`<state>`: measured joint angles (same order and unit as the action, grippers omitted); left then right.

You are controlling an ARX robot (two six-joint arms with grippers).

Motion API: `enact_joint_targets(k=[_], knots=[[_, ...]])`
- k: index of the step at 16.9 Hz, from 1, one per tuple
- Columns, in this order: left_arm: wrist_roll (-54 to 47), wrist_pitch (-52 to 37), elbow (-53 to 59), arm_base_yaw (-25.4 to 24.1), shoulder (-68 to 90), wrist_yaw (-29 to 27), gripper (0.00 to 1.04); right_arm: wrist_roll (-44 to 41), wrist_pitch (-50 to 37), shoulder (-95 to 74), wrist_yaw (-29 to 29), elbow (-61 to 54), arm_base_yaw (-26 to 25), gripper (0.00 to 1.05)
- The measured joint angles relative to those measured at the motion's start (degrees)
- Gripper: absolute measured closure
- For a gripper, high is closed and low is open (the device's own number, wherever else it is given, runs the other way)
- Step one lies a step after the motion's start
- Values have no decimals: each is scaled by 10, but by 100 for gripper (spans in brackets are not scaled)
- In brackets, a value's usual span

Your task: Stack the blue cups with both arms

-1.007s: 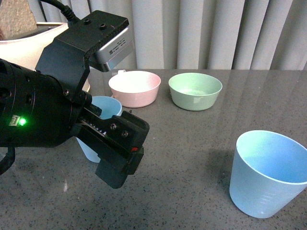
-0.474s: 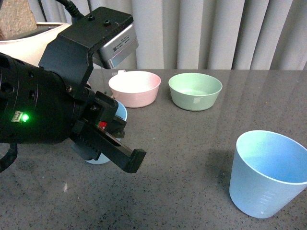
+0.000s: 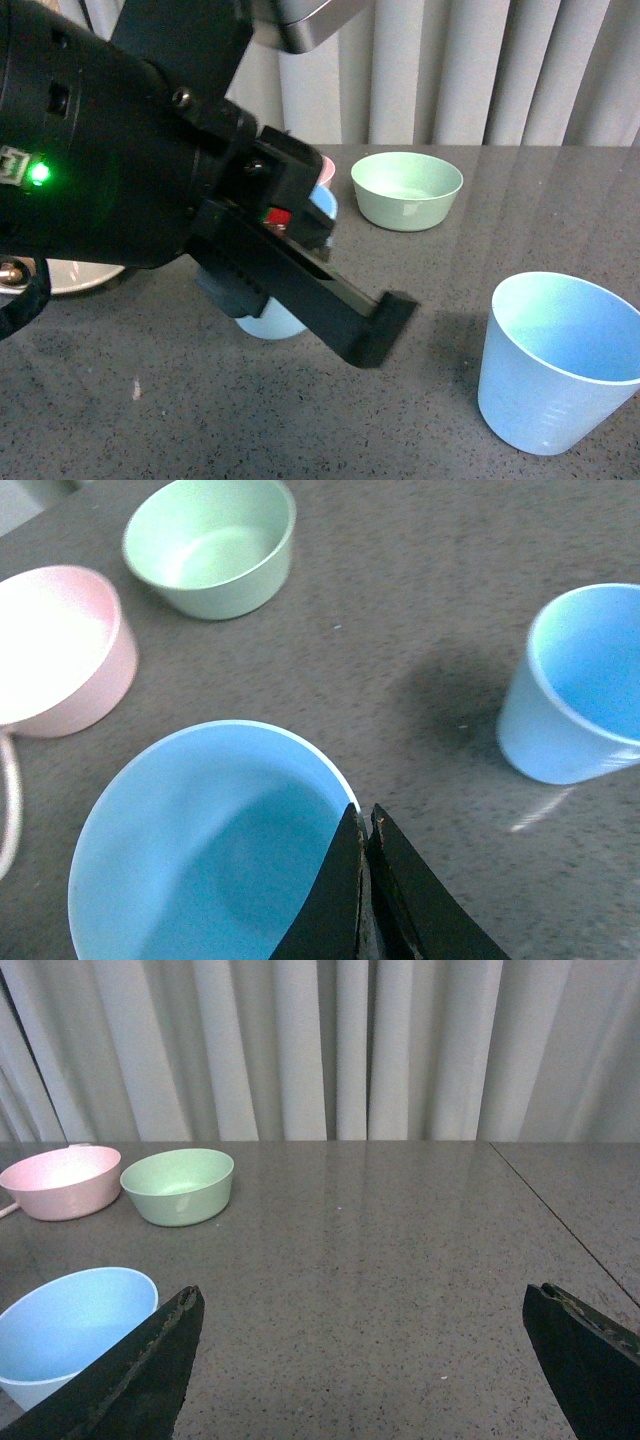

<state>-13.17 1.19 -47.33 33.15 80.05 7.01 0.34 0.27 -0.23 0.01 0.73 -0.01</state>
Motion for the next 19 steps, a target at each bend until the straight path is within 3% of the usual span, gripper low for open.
enact_joint_targets(k=[3,8,17,19], knots=[[3,1,-4,35,8,3,103,0,0,0,0,0,0,7],[53,-17,-16,50,57,21,103,0,0,0,0,0,0,7],[52,-39,-26,65,90,11,103,0,0,0,0,0,0,7],[52,-39,-26,65,91,12,86,0,0,0,0,0,0,7]])
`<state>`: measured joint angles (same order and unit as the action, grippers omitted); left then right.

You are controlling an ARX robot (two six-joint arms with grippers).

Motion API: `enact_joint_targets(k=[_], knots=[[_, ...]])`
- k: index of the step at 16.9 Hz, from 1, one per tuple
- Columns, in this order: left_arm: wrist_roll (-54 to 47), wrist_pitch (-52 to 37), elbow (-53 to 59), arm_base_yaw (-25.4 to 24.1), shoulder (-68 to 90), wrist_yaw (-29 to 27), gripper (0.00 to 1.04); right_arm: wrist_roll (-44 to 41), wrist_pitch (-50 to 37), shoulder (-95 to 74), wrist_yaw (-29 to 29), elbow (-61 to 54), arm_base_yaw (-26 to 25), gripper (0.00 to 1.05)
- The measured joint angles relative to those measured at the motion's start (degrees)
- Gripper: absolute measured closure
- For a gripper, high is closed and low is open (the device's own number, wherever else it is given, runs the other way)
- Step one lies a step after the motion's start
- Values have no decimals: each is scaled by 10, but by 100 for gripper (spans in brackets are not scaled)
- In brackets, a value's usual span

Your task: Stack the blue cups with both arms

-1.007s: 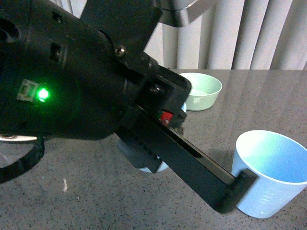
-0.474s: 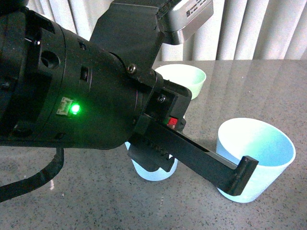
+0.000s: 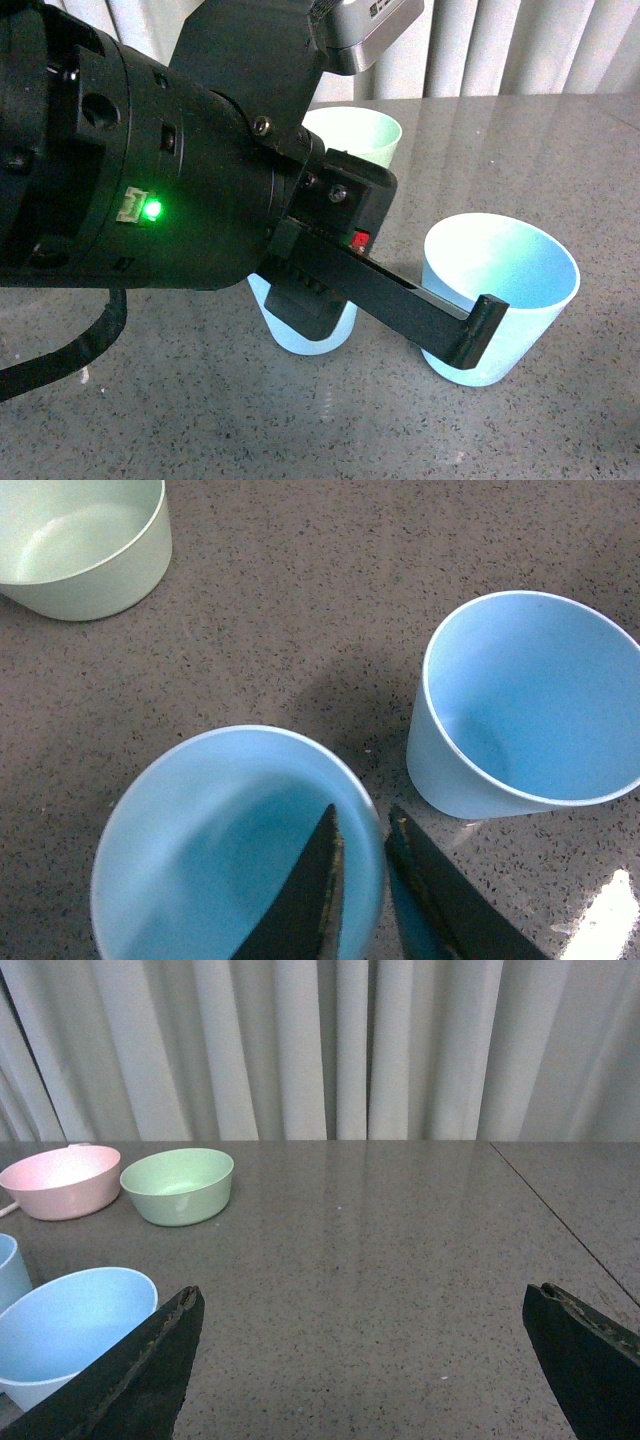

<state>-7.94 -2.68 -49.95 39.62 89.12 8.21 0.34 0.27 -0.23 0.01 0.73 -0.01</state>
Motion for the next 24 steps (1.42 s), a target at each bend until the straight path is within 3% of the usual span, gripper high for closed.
enact_joint_targets(k=[2,9,14,20,24], knots=[[0,1,-1,0,0,0,72,0,0,0,0,0,0,7],[5,13,-13,-3,-20,15,5,0,0,0,0,0,0,7],[27,-28,-27,-46,-28,16,7,0,0,0,0,0,0,7],[106,-89,-30,-199,-44,23,7,0,0,0,0,0,0,7],[101,-125,51,-294,-226,64,7,0,0,0,0,0,0,7]])
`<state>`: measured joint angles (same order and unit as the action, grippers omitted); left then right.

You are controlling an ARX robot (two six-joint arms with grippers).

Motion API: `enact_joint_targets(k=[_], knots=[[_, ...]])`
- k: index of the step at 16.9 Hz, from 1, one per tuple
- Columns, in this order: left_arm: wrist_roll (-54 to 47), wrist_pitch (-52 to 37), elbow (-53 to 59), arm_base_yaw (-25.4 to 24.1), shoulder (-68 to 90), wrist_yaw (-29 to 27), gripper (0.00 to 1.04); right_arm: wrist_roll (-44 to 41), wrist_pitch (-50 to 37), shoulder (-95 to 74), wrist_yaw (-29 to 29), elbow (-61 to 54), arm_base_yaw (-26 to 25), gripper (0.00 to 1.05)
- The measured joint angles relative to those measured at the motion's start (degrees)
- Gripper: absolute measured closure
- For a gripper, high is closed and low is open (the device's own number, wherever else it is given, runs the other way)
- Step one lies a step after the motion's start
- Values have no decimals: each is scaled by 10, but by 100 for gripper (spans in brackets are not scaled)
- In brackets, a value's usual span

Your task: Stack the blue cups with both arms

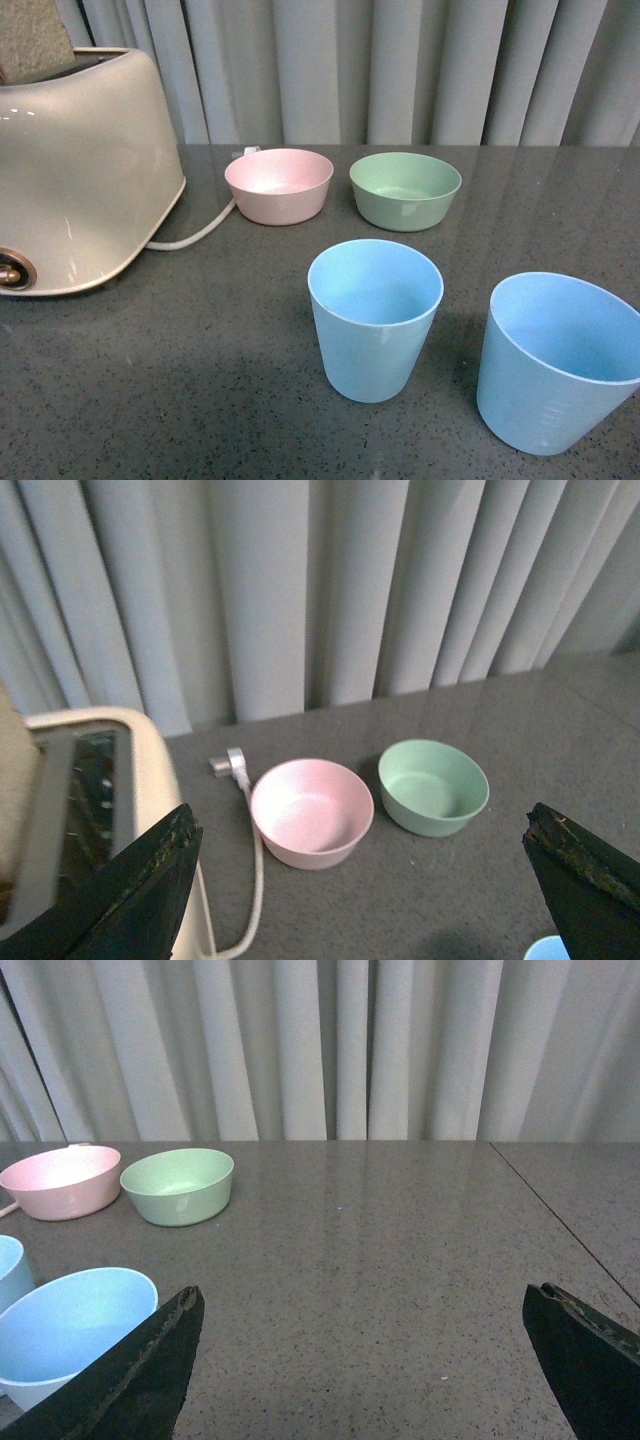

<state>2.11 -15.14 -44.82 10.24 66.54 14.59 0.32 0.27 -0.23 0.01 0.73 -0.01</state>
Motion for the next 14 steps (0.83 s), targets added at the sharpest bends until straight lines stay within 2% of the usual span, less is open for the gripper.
enact_joint_targets(k=[2,3,4,7,9,13,14], knots=[[0,6,45,-64,-78,18,8,0,0,0,0,0,0,7],[-9,-35,99,-97,-131,-79,21,0,0,0,0,0,0,7],[-10,-38,146,-107,-180,-136,32,0,0,0,0,0,0,7],[-10,-34,188,-108,-222,-149,41,0,0,0,0,0,0,7],[-11,-31,248,-102,-280,-146,56,0,-1,0,0,0,0,7],[-11,-46,328,-101,-348,-146,99,0,0,0,0,0,0,7],[-11,-45,343,-101,-361,-146,103,0,0,0,0,0,0,7]])
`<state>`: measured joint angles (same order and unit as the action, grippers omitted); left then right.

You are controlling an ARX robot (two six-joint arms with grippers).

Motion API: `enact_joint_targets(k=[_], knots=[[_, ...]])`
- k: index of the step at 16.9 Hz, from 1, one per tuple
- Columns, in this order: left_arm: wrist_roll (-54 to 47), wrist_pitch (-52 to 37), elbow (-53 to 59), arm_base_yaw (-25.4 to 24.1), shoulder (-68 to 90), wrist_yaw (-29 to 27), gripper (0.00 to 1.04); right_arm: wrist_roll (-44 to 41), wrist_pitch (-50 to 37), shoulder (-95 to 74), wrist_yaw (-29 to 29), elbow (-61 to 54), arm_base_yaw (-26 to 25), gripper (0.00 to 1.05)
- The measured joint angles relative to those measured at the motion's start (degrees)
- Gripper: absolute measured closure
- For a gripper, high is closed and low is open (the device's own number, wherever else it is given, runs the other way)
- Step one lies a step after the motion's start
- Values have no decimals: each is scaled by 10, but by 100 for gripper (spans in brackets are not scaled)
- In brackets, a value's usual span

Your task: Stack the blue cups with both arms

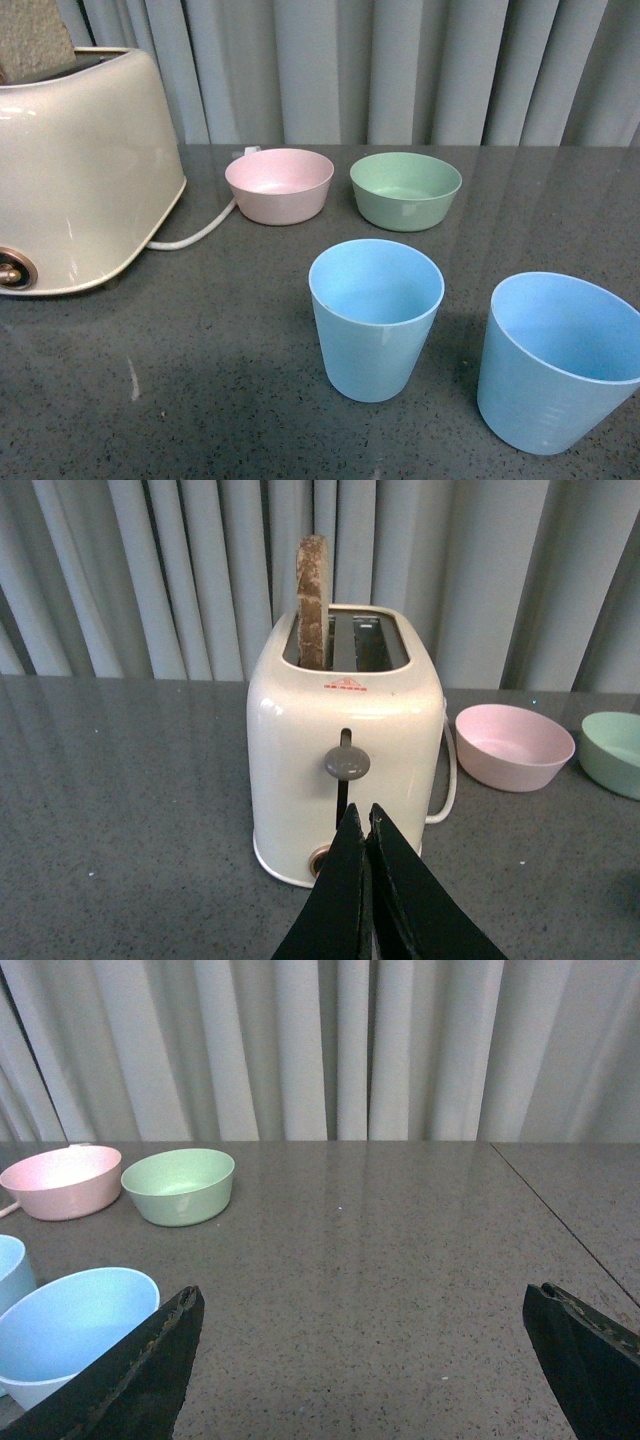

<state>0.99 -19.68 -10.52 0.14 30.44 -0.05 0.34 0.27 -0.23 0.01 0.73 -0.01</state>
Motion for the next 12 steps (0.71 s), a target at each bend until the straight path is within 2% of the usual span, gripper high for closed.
enact_joint_targets(k=[3,12], knots=[[0,17,48,0,-66,0,103,0,0,0,0,0,0,7],[0,62,97,0,-169,1,103,0,0,0,0,0,0,7]])
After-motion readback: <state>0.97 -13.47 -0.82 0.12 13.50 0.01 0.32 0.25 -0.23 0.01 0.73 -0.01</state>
